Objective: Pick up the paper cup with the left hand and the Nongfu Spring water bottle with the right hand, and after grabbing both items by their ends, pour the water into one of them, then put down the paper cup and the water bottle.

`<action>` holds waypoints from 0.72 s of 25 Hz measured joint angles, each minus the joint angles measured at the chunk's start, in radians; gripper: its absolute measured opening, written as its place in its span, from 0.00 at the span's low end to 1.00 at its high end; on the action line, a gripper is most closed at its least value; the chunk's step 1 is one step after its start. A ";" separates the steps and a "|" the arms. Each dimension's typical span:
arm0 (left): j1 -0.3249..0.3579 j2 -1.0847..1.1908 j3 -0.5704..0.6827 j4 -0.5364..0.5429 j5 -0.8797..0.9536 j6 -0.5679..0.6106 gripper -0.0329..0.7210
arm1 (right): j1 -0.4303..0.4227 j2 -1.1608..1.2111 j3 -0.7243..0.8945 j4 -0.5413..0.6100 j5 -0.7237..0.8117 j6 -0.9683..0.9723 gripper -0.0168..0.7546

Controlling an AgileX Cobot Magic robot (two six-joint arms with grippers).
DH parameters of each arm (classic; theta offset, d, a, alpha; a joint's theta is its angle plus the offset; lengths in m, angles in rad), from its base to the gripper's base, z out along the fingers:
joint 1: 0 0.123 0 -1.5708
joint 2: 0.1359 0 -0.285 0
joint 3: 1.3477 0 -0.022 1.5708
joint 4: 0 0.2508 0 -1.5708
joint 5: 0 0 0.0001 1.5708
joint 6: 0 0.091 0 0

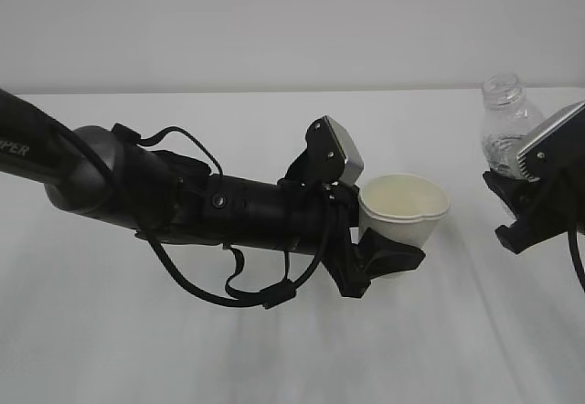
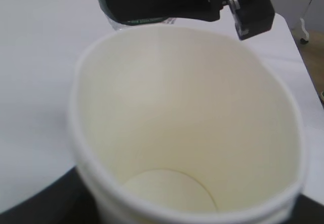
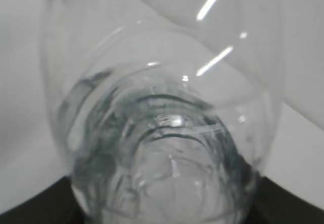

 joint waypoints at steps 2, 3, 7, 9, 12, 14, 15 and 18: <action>0.000 0.000 0.000 0.000 0.000 0.000 0.64 | 0.000 0.000 0.000 0.000 0.006 -0.021 0.55; 0.000 0.000 0.000 0.000 0.000 0.000 0.64 | 0.000 0.000 0.000 0.000 0.009 -0.034 0.55; 0.000 0.000 0.000 0.000 0.002 0.000 0.64 | 0.000 0.000 0.000 0.000 0.016 -0.104 0.55; 0.000 0.000 0.000 0.000 0.002 0.000 0.64 | 0.000 0.000 0.000 0.000 0.016 -0.148 0.55; 0.000 0.002 0.000 0.000 0.002 0.000 0.64 | 0.000 0.000 0.000 0.000 0.016 -0.192 0.55; 0.000 0.002 0.000 0.000 0.002 0.000 0.64 | 0.000 0.000 0.000 0.000 0.016 -0.201 0.55; 0.000 0.002 0.000 0.000 0.002 0.000 0.64 | 0.000 0.000 0.000 0.000 0.016 -0.208 0.55; 0.000 0.002 0.000 0.000 0.002 0.000 0.64 | 0.000 0.000 0.000 0.000 0.016 -0.256 0.55</action>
